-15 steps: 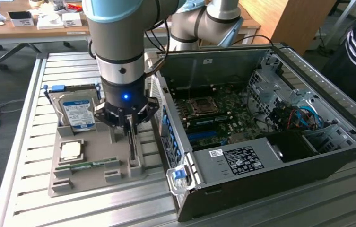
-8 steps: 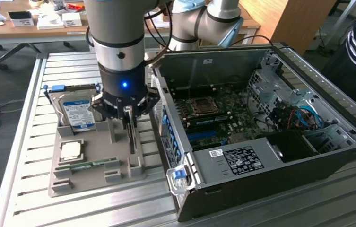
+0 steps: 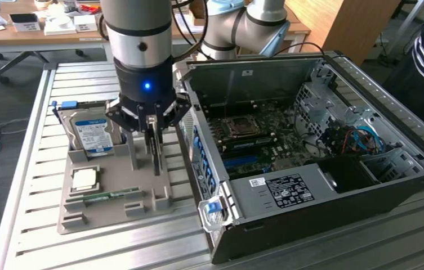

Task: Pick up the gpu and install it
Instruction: 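Pick up the gpu and move the gpu toward the slot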

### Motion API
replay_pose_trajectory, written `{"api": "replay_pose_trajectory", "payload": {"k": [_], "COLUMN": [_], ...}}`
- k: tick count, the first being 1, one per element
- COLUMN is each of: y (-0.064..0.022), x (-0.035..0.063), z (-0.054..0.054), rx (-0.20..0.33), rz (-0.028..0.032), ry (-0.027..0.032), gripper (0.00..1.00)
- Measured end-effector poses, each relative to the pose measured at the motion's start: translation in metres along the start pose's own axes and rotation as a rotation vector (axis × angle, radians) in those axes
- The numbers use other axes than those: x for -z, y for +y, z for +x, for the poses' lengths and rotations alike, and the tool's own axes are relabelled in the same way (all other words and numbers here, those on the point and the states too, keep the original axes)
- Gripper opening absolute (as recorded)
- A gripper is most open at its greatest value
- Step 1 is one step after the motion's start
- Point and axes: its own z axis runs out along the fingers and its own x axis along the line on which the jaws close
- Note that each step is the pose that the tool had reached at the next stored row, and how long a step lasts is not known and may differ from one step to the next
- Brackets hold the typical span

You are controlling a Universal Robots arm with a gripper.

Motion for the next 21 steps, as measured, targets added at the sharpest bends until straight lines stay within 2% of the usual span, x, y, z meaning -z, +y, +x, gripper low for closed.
{"api": "replay_pose_trajectory", "payload": {"k": [15, 21], "y": [0.0024, 0.0032], "x": [0.0469, 0.062], "z": [-0.001, -0.001], "rx": [0.0, 0.0], "rz": [0.0, -0.0001], "ry": [-0.0019, -0.0028], "gripper": [0.27, 0.27]}}
